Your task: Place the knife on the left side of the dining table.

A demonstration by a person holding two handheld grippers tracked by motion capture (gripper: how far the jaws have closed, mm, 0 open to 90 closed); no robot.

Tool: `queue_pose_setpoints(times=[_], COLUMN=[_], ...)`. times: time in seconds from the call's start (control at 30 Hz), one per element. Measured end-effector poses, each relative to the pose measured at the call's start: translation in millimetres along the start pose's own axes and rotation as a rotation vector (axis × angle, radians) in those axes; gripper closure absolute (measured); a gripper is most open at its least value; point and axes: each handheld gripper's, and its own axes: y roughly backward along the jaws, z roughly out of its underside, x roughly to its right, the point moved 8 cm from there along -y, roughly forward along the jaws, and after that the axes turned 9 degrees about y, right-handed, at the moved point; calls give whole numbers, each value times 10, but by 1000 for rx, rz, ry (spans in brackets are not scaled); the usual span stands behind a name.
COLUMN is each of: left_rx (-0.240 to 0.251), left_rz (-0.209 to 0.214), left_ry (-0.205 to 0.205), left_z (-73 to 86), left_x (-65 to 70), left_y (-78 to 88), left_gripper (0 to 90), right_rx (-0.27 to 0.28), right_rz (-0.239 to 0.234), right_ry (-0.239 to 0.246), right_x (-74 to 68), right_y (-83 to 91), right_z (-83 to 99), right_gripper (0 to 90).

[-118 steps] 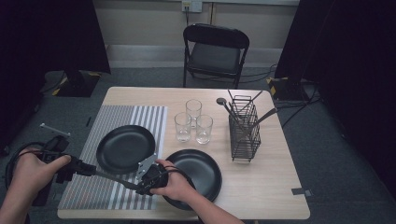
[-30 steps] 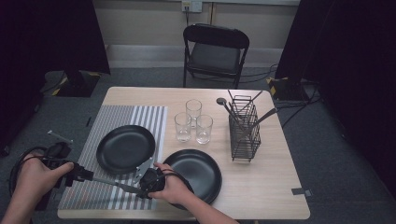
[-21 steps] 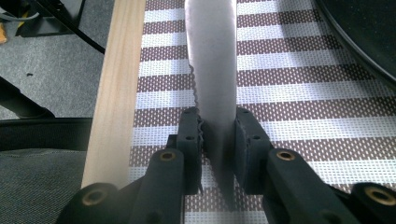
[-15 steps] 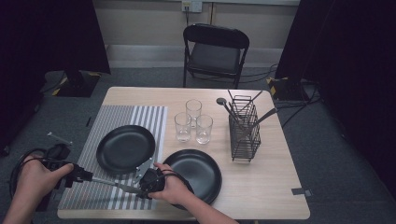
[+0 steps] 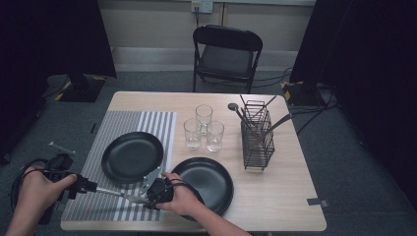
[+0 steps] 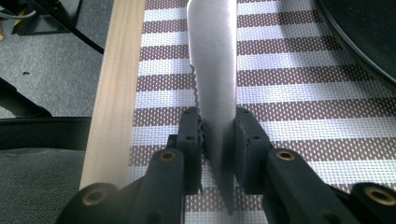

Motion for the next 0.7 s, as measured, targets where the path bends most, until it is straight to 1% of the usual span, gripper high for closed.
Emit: queue_pose_setpoints(times=[0.07, 0.1, 0.17, 0.23, 0.3, 0.4, 0.5, 0.57, 0.6, 0.67, 0.7], left_rx=[0, 0, 10, 10, 10, 20, 34, 34, 28, 29, 37], left_rz=[1, 1, 1, 1, 5, -4, -3, 12, 2, -2, 0], left_ry=[6, 1, 12, 14, 6, 8, 4, 3, -4, -1, 6], left_z=[5, 6, 8, 11, 14, 14, 8, 9, 12, 17, 14], left_x=[-8, -17, -21, -25, -36, -39, -39, -37, -46, -52, -50], left_y=[-4, -3, -11, -16, -20, -25, -31, -38, -35, -37, -41], left_gripper=[604, 604, 604, 603, 602, 600, 598, 598, 597, 597, 596], right_rx=[-3, -1, -1, 0, 1, 3, 3, 1, 1, 1, 1], right_rz=[-1, -1, -1, 0, 0, 2, 2, 2, 2, 2, 2], right_ry=[-5, -2, -3, -1, 2, 1, 1, 1, 1, 1, 0], right_x=[-1, 0, -1, 0, 0, -2, -1, 0, -1, -1, -2], right_y=[2, 1, 2, 1, 0, 0, 0, 2, 2, 2, 2], right_z=[2, 1, 2, 1, 0, 1, 1, 2, 2, 2, 2], right_gripper=[753, 752, 752, 752, 752, 753, 753, 753, 753, 753, 753])
